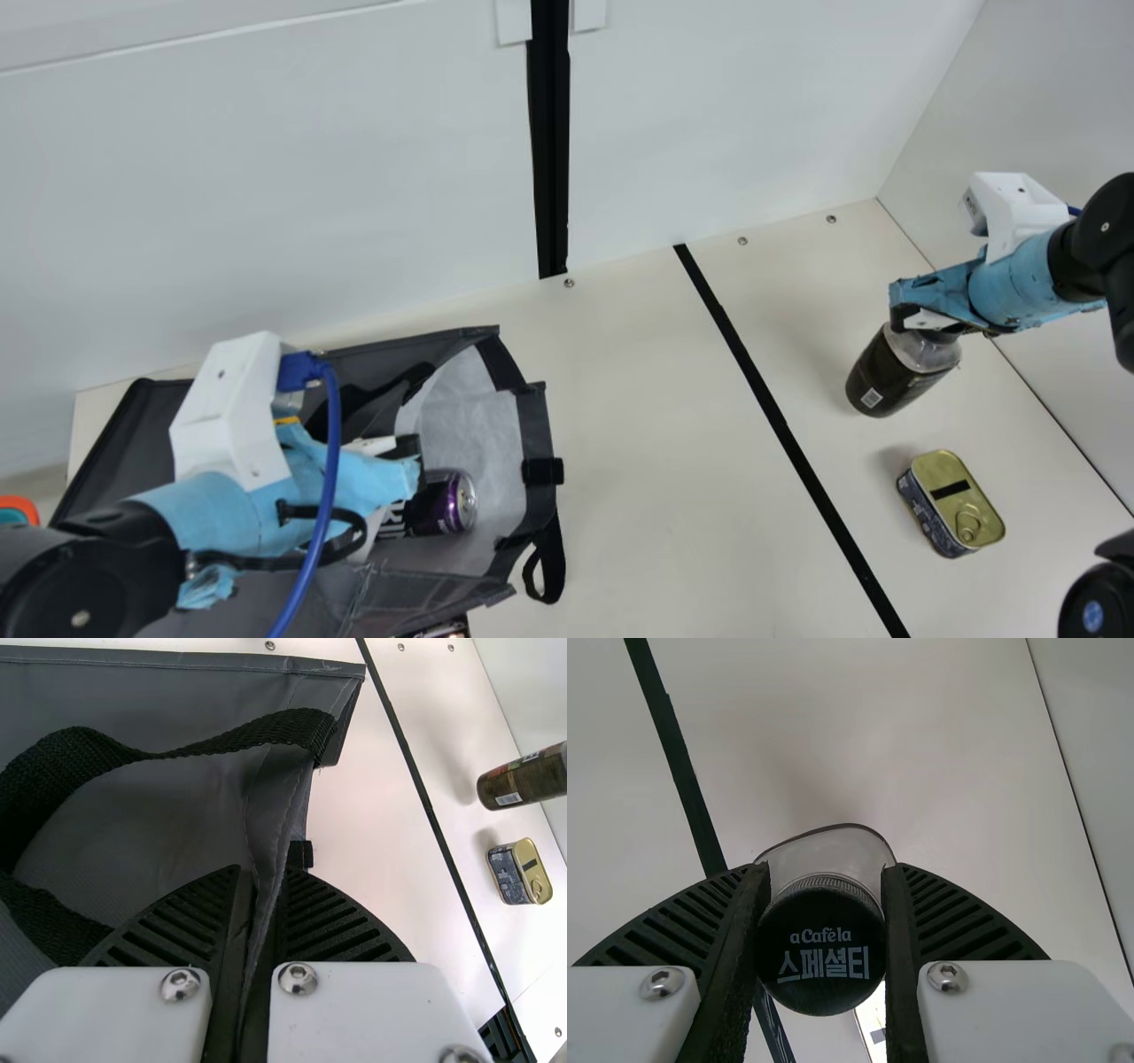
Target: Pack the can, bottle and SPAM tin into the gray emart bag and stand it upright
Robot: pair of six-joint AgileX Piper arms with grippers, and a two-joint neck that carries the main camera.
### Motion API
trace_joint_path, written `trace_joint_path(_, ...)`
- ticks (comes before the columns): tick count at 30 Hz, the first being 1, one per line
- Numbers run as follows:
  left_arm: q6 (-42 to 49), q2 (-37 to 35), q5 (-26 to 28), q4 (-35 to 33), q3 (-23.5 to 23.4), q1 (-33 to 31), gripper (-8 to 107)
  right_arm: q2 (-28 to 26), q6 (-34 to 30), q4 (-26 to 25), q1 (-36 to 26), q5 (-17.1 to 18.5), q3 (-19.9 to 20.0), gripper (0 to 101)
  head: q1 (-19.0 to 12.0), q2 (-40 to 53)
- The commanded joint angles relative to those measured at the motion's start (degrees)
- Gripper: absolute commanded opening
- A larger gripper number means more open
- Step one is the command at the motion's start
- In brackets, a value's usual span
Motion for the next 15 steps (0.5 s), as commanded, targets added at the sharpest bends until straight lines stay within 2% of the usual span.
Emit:
trace_joint_path(1,0.0,0.0,0.0,0.0,0.0,0.0,-8,-0.5,-0.7,0.5,0.3,0.4,0.1,0,-1.3,0.0)
trace_joint_path(15,0.0,0.0,0.0,0.0,0.0,0.0,-8,-6.5,-5.7,1.5,4.1,3.2,1.9,0,-1.3,0.0)
